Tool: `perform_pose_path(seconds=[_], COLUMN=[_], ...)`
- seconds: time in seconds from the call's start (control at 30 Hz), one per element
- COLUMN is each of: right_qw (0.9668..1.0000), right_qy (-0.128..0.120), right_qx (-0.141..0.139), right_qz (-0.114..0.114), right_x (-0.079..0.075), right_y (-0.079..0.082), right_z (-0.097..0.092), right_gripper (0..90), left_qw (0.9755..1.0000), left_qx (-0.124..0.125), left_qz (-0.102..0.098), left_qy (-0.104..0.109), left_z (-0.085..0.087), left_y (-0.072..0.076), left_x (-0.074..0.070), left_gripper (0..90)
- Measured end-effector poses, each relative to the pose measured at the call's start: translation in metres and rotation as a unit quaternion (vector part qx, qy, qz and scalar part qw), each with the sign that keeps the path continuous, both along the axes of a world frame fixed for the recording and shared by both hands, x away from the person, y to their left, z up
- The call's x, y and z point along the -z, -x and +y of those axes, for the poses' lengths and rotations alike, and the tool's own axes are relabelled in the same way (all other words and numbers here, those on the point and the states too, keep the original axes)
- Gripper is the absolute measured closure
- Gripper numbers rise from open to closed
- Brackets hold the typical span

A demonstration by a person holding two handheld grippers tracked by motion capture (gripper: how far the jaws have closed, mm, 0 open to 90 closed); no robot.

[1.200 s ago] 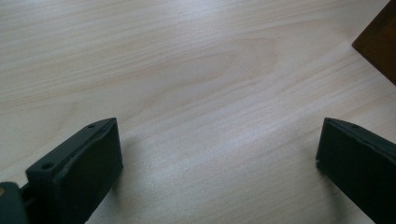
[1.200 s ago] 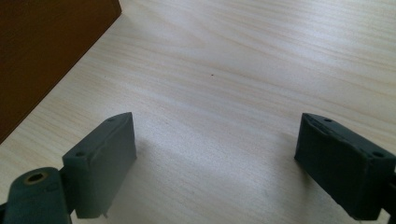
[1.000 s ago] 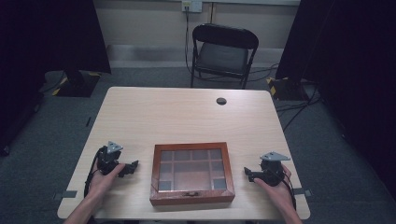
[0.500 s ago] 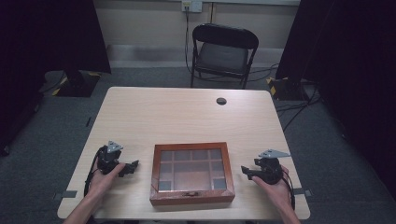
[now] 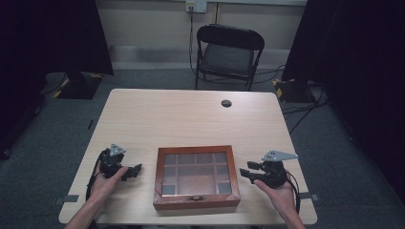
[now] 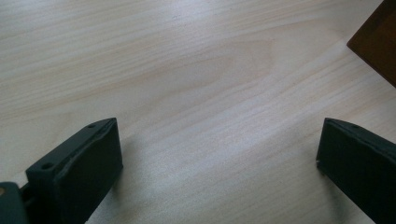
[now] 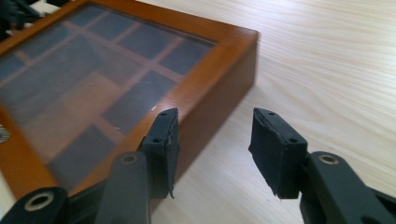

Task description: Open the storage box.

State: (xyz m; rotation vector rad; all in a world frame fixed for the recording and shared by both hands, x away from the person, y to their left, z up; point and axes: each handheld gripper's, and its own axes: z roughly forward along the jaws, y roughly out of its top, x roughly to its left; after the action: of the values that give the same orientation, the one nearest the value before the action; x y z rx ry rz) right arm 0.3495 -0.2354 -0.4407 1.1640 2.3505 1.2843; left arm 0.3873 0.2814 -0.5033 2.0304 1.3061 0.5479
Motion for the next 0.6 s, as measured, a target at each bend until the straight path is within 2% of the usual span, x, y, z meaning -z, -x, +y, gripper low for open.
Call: perform_pose_path(seconds=[0.3, 0.6], right_qw=[0.9988, 0.9927], right_qy=[-0.019, -0.021], right_qx=[-0.043, -0.118], right_qz=[-0.009, -0.002], right_x=[-0.013, -0.018], right_y=[0.008, 0.018], right_z=[0.017, 0.052], right_gripper=[57.7, 61.2], left_qw=[1.0, 1.0], left_qx=[0.001, 0.002], left_qz=[0.0, 0.0], left_qy=[0.001, 0.001], left_z=[0.0, 0.0], left_y=[0.0, 0.0], left_x=[0.0, 0.0], left_gripper=[0.0, 0.0])
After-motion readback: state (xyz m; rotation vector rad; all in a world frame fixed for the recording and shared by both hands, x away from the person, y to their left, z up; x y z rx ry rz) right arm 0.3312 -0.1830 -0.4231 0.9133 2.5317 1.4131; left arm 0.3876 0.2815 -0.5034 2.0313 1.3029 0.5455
